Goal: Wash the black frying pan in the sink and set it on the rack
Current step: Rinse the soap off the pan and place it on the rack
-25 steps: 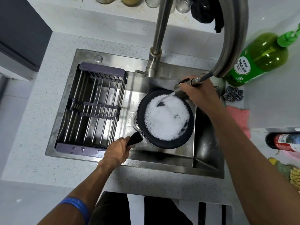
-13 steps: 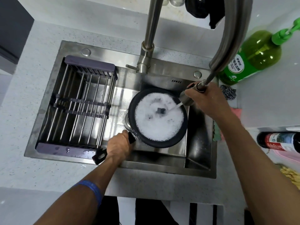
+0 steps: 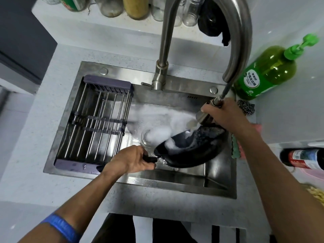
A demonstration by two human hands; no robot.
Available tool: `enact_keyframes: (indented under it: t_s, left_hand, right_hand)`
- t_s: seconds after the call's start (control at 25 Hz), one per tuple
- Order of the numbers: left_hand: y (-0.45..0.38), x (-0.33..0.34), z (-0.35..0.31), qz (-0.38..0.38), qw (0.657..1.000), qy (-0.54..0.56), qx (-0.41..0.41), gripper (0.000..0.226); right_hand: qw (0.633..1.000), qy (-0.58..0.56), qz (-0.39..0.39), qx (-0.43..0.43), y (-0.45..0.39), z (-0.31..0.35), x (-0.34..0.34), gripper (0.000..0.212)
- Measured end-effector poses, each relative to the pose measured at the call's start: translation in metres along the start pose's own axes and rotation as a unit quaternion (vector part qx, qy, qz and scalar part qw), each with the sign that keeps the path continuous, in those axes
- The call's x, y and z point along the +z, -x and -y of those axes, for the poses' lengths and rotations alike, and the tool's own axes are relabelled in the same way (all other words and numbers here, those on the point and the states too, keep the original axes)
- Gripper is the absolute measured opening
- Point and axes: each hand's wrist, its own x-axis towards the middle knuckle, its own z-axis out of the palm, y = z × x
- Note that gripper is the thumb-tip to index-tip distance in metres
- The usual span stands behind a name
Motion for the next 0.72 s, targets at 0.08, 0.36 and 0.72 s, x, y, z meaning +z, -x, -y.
enact_keyframes:
  t_s: [0.08, 0.36, 0.72]
  left_hand:
    - [0.007, 0.005, 0.009, -0.028, 0.967, -0.255, 0.009, 0.038]
    - [-0.014, 0.028, 0.036, -0.199, 0.908, -0.368, 0.013, 0.042]
    - [-0.046, 0.043, 0.073, -0.201, 0.925, -0.323, -0.012, 0.047]
  right_hand:
    - [1.0, -0.007, 0.003, 0.005, 0.003, 0.001, 0.001, 0.035]
    - [0.997, -0.061, -0.037, -0.015, 0.017, 0.005, 0.024, 0.04]
    - [0.987, -0.115, -0.103, -0.041, 0.016, 0.003, 0.041, 0.014]
